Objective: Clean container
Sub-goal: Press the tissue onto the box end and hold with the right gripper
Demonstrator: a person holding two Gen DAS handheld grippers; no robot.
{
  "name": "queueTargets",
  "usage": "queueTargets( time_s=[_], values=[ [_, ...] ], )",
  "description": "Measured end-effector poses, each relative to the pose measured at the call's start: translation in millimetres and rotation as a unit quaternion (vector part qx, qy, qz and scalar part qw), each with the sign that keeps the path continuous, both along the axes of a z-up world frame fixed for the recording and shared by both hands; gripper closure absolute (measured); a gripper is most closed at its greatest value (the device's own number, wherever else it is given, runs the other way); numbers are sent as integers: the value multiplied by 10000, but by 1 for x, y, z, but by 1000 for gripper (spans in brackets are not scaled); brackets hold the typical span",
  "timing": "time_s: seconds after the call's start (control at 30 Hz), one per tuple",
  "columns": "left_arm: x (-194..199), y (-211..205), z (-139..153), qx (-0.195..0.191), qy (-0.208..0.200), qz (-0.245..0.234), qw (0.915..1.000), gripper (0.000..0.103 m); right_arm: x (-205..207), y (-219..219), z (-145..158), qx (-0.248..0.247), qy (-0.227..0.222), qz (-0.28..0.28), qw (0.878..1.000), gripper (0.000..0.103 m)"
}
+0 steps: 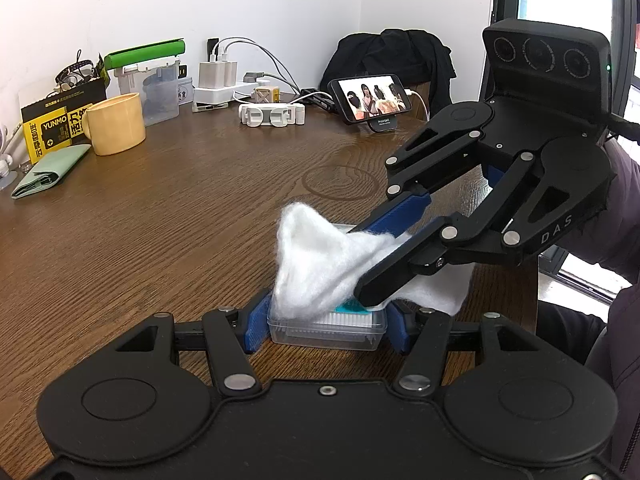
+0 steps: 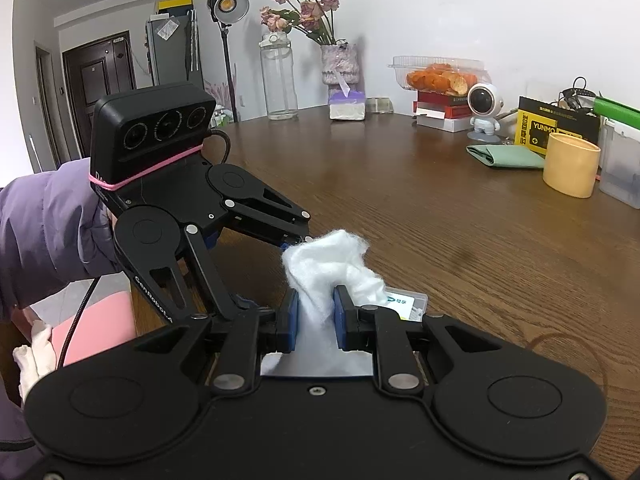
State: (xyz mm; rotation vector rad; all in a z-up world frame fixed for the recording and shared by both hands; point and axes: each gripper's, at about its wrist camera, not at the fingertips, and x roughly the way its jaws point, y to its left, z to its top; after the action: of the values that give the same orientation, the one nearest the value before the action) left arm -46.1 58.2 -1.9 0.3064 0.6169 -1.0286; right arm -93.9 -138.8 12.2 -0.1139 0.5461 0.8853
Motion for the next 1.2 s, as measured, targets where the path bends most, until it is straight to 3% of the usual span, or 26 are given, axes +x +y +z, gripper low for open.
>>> queueTargets(
  time_s=[1.2],
  values=[
    [0, 0, 0, 1, 0, -2, 10000, 46, 2, 2, -2, -8, -28, -12, 10000, 84]
  ],
)
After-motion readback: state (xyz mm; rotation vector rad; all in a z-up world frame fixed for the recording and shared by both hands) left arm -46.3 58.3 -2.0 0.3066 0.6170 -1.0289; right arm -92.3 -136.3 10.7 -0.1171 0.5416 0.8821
